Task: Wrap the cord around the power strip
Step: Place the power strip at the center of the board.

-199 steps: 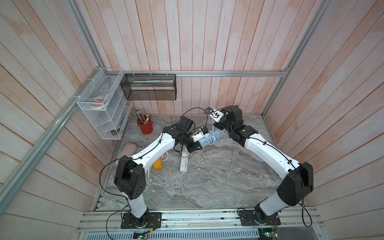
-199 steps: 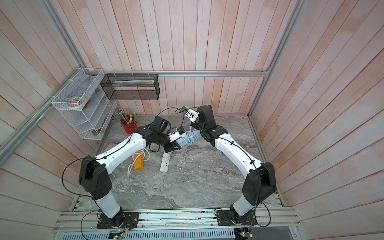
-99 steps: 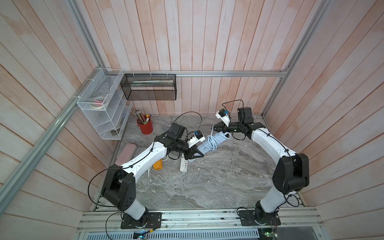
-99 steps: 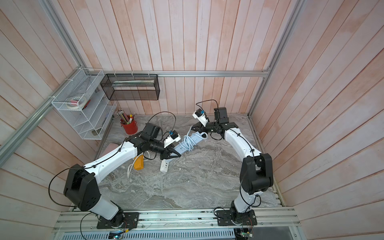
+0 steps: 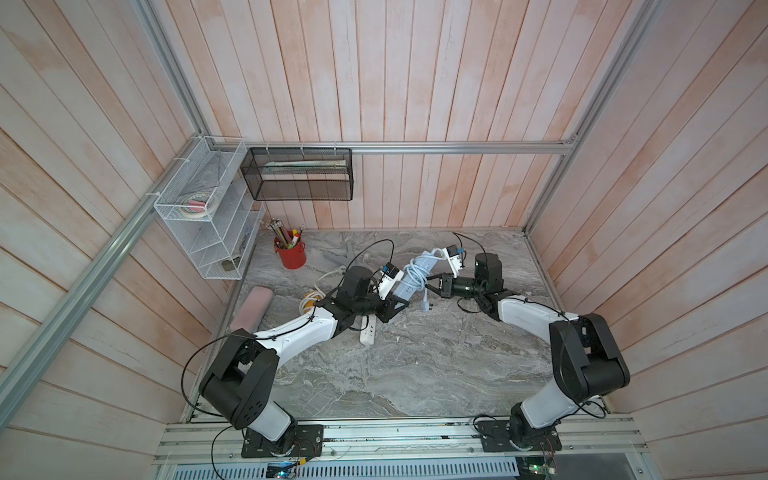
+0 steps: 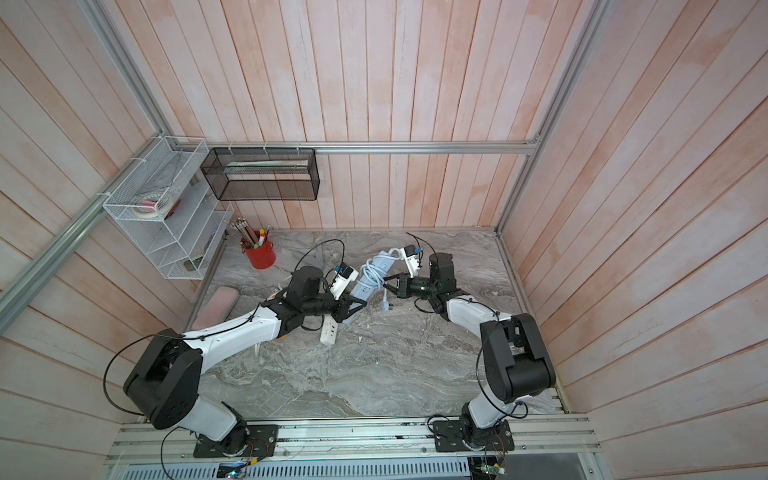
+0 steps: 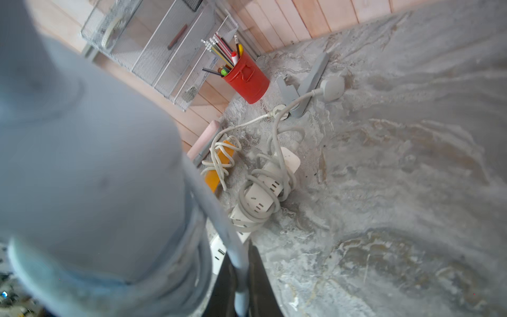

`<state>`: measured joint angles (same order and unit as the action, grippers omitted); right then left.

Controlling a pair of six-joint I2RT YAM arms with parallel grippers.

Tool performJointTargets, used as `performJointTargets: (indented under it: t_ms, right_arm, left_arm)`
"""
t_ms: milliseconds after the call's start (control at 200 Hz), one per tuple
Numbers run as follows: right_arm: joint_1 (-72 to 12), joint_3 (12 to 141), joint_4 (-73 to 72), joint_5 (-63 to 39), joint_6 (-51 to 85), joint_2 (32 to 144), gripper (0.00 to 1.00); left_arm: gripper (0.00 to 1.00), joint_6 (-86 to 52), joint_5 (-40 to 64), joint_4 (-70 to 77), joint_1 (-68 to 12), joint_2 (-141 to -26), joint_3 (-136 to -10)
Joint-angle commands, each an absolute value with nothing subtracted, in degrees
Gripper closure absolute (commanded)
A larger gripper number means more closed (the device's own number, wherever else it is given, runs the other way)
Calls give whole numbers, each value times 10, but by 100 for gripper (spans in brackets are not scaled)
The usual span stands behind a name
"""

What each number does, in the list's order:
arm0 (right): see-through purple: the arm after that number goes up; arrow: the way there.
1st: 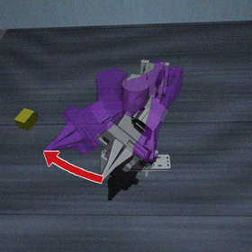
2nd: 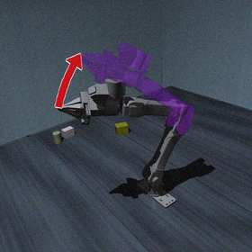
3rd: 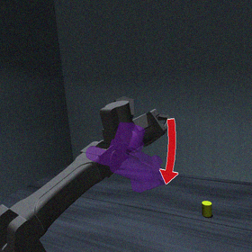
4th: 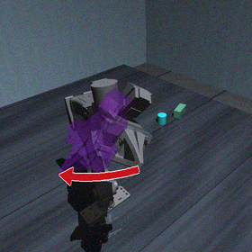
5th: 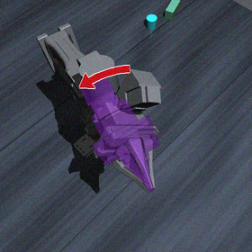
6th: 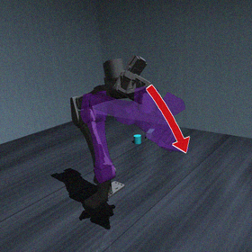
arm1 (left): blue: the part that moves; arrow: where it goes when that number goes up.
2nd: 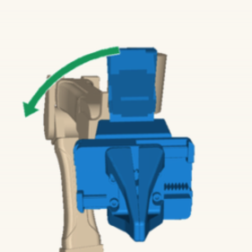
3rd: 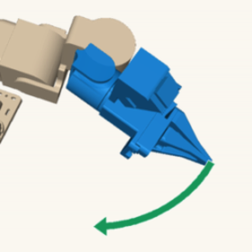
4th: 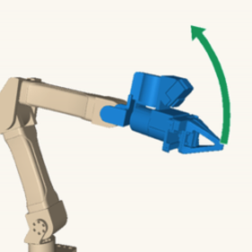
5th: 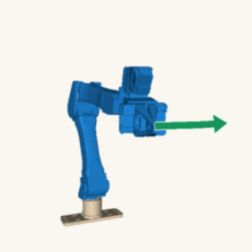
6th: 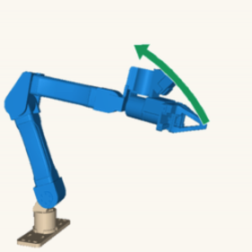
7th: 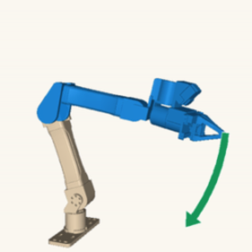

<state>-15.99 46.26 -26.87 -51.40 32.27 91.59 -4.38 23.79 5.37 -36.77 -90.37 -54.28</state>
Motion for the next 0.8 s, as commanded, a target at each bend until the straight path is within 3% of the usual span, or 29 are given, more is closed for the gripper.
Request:
performJointTargets:
  t_ms: [0,130,250,625,795]
  right_arm:
    - [-161,406,-355,-494,478,897,100]
    - [-148,413,-284,-471,488,875,100]
    - [-124,417,-190,-422,490,872,100]
    - [-113,437,-49,-285,458,926,100]
    - [-118,437,-31,-254,448,928,88]
  left_arm:
    - [100,-83,-9,119,-394,-952,-579]
    - [100,-110,-114,87,-449,-1015,-598]
    - [100,-167,-124,86,-467,-1070,-615]
    - [100,-283,-40,15,-486,-1187,-686]
    - [100,-307,5,18,-485,-1222,-689]
